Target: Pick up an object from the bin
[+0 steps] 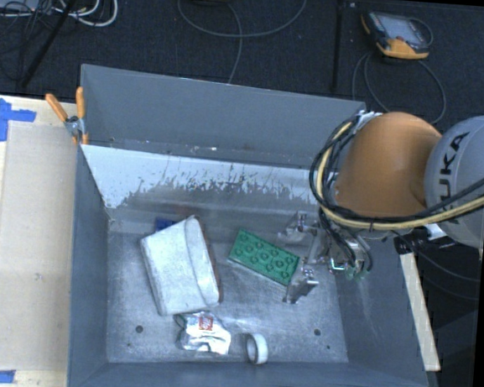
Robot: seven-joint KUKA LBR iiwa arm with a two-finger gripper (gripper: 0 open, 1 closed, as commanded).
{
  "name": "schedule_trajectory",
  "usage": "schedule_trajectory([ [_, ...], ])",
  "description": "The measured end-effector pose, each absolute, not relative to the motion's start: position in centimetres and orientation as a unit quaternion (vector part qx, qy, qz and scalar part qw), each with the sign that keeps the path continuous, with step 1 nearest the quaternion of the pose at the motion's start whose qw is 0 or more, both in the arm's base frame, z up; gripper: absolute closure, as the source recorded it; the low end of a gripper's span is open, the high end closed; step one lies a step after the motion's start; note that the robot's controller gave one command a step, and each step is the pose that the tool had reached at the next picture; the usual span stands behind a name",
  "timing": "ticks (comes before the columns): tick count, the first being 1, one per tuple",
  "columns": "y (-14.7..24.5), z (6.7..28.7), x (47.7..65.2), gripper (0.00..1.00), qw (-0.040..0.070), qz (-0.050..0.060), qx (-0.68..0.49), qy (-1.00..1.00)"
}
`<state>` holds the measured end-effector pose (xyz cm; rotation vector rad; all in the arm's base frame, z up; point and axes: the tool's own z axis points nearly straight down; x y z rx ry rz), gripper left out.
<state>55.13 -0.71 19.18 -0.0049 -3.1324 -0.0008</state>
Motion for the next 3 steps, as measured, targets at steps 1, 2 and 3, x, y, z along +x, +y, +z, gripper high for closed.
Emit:
schedule_trajectory([
  [1, -3.0, 7.8, 58.0, 0.0, -0.007, -0.002, 0.027, -1.0],
  [2, -3.0, 8.3, 58.4, 1.0, -0.015, 0.0, 0.026, -1.0],
  [3, -1.2, 19.7, 57.9, 1.0, -0.004, 0.0, 0.036, -0.999],
])
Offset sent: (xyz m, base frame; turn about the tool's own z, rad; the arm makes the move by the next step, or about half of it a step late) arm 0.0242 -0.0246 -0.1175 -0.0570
